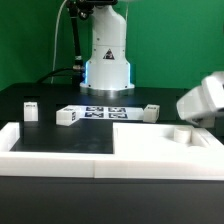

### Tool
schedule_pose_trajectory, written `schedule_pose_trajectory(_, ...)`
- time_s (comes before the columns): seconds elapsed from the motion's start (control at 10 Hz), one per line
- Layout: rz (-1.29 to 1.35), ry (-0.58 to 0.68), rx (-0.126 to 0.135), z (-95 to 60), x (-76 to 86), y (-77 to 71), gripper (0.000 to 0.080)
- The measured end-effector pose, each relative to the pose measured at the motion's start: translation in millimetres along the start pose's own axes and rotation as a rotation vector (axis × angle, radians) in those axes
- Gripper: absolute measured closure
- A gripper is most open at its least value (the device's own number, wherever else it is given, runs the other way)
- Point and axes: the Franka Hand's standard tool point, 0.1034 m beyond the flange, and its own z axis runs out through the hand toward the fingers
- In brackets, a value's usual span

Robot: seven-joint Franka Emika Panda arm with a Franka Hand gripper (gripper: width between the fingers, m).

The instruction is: Assemble one leg

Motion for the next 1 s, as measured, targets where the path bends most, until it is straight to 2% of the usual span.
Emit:
schedule_pose_trajectory(0.1, -0.005, 0.016, 0.003, -14.7, -16.7, 10.2, 0.0508)
schedule_pose_trajectory(0.3, 0.002, 0.08, 0.015, -30.0, -29.7, 27.5, 0.0508)
schedule_pose_trajectory(0.4, 0.001, 0.073, 0.013, -26.6, -32.6, 26.4, 0.0507)
schedule_pose_trajectory(0.5, 0.0, 0.076, 0.013, -25.0, -29.6, 25.7, 0.0507)
schedule_pose_trajectory(0.6, 0.003, 0.184, 0.015, -32.4, -18.5, 26.6, 0.0507)
schedule_pose_trajectory(0.8, 0.0, 0.297, 0.01, -34.9, -22.8, 30.3, 0.0507)
schedule_pose_trajectory(1.0, 0.009, 0.469, 0.017, -73.6, -18.7, 60.7, 0.0507)
